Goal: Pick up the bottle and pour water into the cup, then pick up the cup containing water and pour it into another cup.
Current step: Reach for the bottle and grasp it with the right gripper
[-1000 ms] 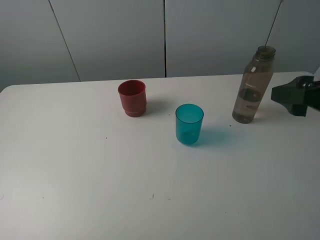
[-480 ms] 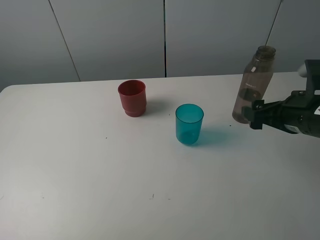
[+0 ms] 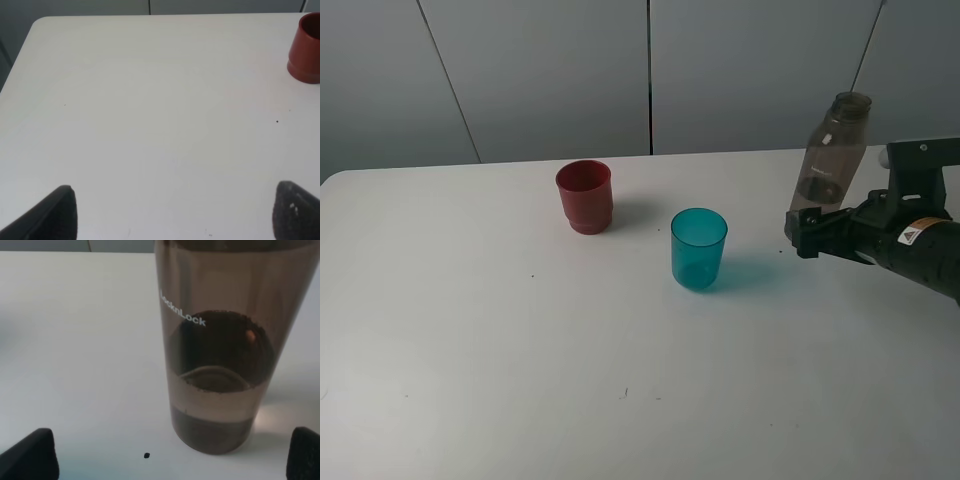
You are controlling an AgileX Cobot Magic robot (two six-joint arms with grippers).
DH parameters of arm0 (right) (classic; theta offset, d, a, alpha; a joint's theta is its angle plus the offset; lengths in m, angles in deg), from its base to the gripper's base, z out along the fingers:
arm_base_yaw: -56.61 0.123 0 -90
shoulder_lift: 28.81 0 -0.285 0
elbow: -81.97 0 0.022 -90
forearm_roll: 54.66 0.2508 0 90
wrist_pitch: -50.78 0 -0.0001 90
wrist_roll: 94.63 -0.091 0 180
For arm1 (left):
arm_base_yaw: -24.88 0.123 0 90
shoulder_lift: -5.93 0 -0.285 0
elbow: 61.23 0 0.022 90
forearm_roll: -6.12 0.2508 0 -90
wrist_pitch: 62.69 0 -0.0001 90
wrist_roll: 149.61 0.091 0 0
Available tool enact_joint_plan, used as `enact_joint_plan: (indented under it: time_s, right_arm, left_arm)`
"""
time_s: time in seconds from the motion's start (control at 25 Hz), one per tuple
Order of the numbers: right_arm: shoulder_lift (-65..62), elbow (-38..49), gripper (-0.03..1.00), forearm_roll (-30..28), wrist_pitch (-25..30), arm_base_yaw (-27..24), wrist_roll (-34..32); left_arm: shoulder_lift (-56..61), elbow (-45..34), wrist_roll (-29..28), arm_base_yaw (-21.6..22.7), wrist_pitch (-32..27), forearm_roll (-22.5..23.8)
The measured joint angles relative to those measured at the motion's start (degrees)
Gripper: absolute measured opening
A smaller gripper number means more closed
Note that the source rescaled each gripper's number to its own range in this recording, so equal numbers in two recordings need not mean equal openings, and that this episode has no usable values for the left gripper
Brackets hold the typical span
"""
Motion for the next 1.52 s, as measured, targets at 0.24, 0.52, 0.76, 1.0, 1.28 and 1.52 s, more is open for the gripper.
enact_joint_plan:
  time_s: [0.24,0.52,0.76,1.0,1.28,1.52]
  right_arm:
    - [7.32,-0.1,0.97,0.0,-7.07,0.0,0.9]
    - [13.82,-0.1,0.97,3.82,-18.02,0.0,0.66]
    - [14.63,-0.22,0.97,4.64,-25.18,0.0,0.51]
    - [18.09,-2.49,0.97,4.5,-27.12,0.0,-2.97]
    - [21.96,-6.13,0.97,4.21,-27.49,0.0,-4.07]
    - [23.79,-9.6,0.97,4.63,-27.53,0.0,-4.07]
  left_arm:
    - [0.0,0.0,0.0,0.0,0.0,0.0]
    - [0.0,0.0,0.0,0.0,0.0,0.0]
    - [0.0,0.0,0.0,0.0,0.0,0.0]
    - [0.0,0.0,0.0,0.0,0.0,0.0]
    - [0.0,0.0,0.0,0.0,0.0,0.0]
    - [0.0,0.0,0.0,0.0,0.0,0.0]
